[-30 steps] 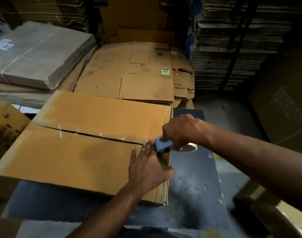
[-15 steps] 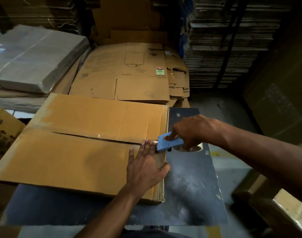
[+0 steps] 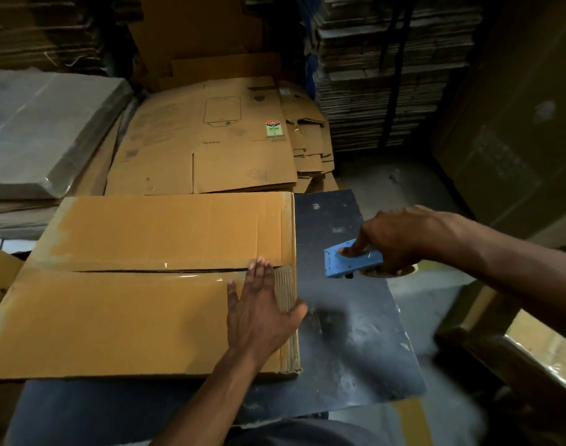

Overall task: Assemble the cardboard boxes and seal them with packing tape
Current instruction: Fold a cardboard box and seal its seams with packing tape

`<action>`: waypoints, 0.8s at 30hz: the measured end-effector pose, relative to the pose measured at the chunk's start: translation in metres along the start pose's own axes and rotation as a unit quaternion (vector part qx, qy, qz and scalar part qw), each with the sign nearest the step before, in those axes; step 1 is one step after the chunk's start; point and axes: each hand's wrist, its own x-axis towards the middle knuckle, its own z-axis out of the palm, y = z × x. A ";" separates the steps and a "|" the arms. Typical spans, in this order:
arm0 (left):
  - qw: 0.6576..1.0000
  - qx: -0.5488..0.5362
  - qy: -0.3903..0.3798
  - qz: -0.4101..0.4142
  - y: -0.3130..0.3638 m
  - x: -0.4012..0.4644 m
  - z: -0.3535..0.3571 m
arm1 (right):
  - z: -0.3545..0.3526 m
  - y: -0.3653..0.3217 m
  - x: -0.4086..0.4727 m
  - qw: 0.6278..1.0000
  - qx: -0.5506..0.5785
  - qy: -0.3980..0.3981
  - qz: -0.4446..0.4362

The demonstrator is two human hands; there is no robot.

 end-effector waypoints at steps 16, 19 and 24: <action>0.946 0.254 -0.008 0.200 0.018 0.031 -0.033 | 0.015 -0.044 0.071 0.993 0.087 0.074 -0.011; 0.944 0.256 -0.011 0.208 0.018 0.033 -0.033 | 0.016 -0.056 0.086 0.997 0.067 0.038 0.013; 0.946 0.211 0.008 0.245 0.005 0.037 -0.030 | 0.085 -0.045 0.109 0.996 0.053 -0.070 0.005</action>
